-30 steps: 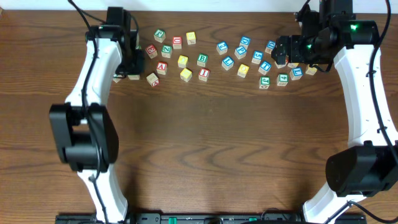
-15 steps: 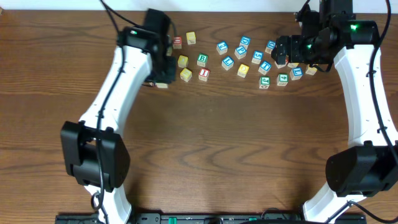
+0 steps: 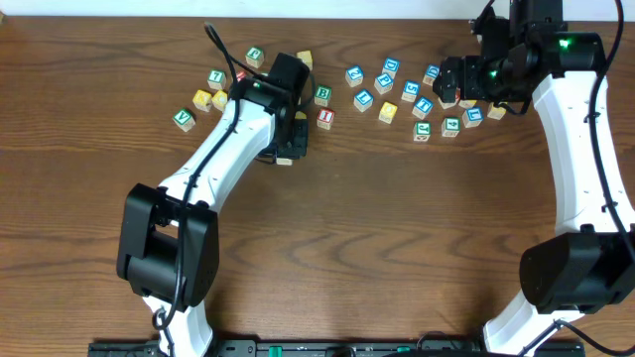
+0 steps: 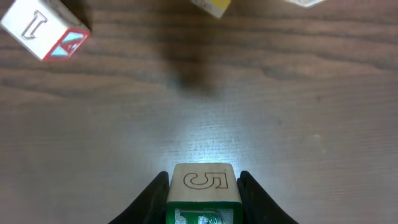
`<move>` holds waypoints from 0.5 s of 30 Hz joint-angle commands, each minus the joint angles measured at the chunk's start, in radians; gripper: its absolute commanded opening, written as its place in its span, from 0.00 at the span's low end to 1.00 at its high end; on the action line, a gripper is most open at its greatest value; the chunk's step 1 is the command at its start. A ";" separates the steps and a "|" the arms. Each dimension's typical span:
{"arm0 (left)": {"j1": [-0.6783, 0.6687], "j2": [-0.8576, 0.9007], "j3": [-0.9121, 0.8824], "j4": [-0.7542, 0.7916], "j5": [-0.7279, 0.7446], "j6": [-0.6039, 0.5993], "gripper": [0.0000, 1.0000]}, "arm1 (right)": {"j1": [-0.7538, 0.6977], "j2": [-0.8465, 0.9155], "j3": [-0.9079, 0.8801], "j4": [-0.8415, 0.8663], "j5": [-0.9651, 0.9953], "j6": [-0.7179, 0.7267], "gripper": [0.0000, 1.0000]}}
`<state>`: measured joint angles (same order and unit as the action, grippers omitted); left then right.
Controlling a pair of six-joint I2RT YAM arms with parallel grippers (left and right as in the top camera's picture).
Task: Spell out ROBOT
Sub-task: 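Lift the green R block and carry it toward the table center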
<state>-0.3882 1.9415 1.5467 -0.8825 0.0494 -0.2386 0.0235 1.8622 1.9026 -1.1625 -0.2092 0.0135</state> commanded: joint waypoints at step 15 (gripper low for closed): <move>-0.013 0.017 -0.169 0.279 -0.006 0.047 0.28 | 0.003 -0.003 0.018 0.000 0.000 -0.011 0.99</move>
<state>-0.3962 1.9415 1.3857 -0.6174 0.0494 -0.2165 0.0235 1.8622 1.9026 -1.1625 -0.2089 0.0135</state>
